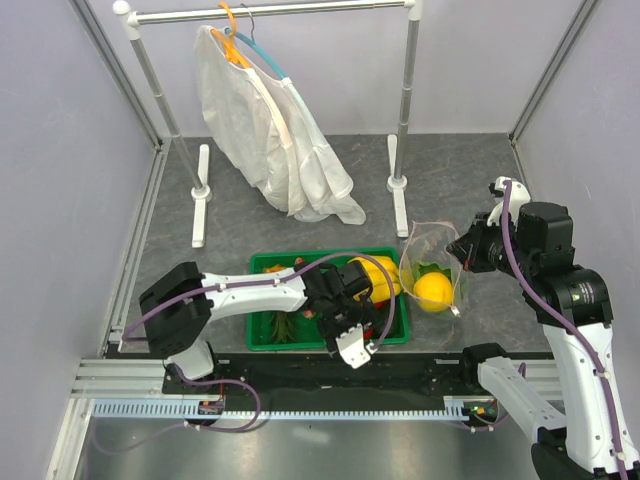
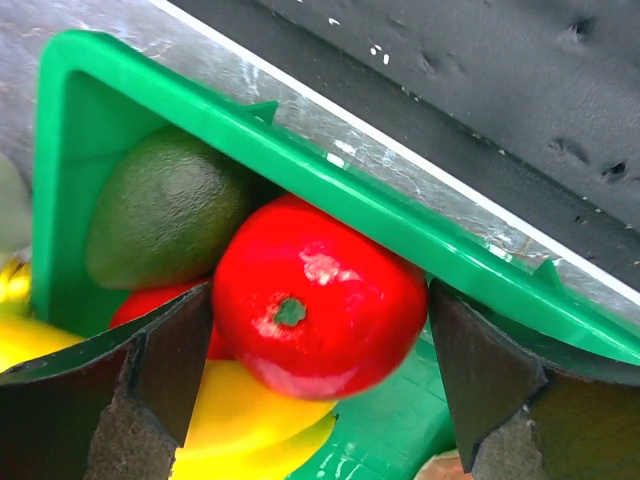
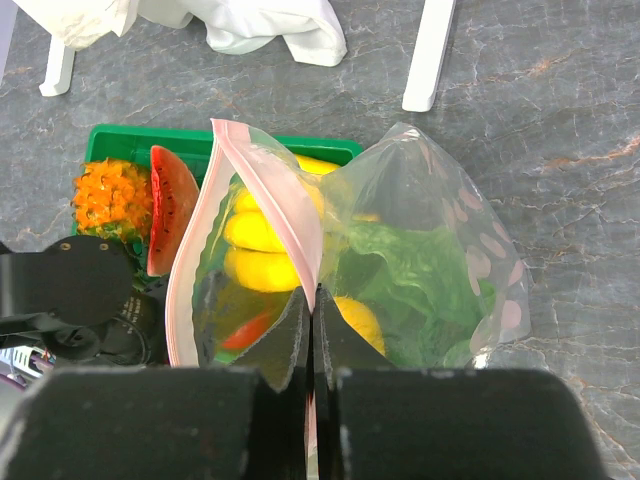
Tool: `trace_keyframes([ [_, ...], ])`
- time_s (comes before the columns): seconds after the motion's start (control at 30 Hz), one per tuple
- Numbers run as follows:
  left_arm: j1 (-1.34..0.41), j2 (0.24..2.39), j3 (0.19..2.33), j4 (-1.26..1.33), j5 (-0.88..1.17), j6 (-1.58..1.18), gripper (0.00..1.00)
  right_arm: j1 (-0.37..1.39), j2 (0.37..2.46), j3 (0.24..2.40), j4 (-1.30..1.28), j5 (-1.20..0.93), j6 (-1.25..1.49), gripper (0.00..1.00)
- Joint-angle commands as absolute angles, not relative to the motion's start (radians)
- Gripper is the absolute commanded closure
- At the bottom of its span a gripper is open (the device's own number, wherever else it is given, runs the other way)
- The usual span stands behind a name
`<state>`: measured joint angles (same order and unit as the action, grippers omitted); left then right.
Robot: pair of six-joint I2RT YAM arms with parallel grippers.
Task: Place the food in the zip-top bag and seal the zipper
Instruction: Pick up the fake fruit from the bin, then place the fake fruit in the zipper food storage bag.
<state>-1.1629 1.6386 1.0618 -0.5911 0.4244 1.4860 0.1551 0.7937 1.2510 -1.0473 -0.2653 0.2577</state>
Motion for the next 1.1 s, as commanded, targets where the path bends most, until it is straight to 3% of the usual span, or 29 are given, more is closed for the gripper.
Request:
trace_keyframes([
  [0.0, -1.173, 1.672, 1.098, -0.589, 0.422, 1.566, 0.09, 0.155, 0.788, 1.258, -1.022, -0.273, 0.261, 1.00],
  [0.13, -1.173, 1.683, 1.114, -0.627, 0.422, 1.585, 0.18, 0.155, 0.788, 1.258, -1.022, -0.268, 0.258, 1.00],
  [0.3, -1.172, 1.559, 1.121, -0.666, 0.485, 1.551, 0.35, 0.155, 0.790, 1.255, -1.025, -0.270, 0.258, 1.00],
  [0.43, -1.172, 1.450, 1.123, -0.709, 0.525, 1.526, 0.43, 0.155, 0.790, 1.249, -1.017, -0.270, 0.261, 1.00],
  [0.6, -1.164, 1.300, 1.123, -0.700, 0.584, 1.445, 0.44, 0.155, 0.790, 1.259, -1.017, -0.267, 0.264, 1.00],
  [0.73, -1.164, 1.240, 1.218, -0.596, 0.667, 1.170, 0.44, 0.153, 0.790, 1.264, -1.017, -0.273, 0.267, 1.00],
  [1.07, -1.158, 1.463, 1.523, -0.354, 0.580, 0.660, 0.41, 0.155, 0.798, 1.278, -1.017, -0.278, 0.265, 1.00],
])
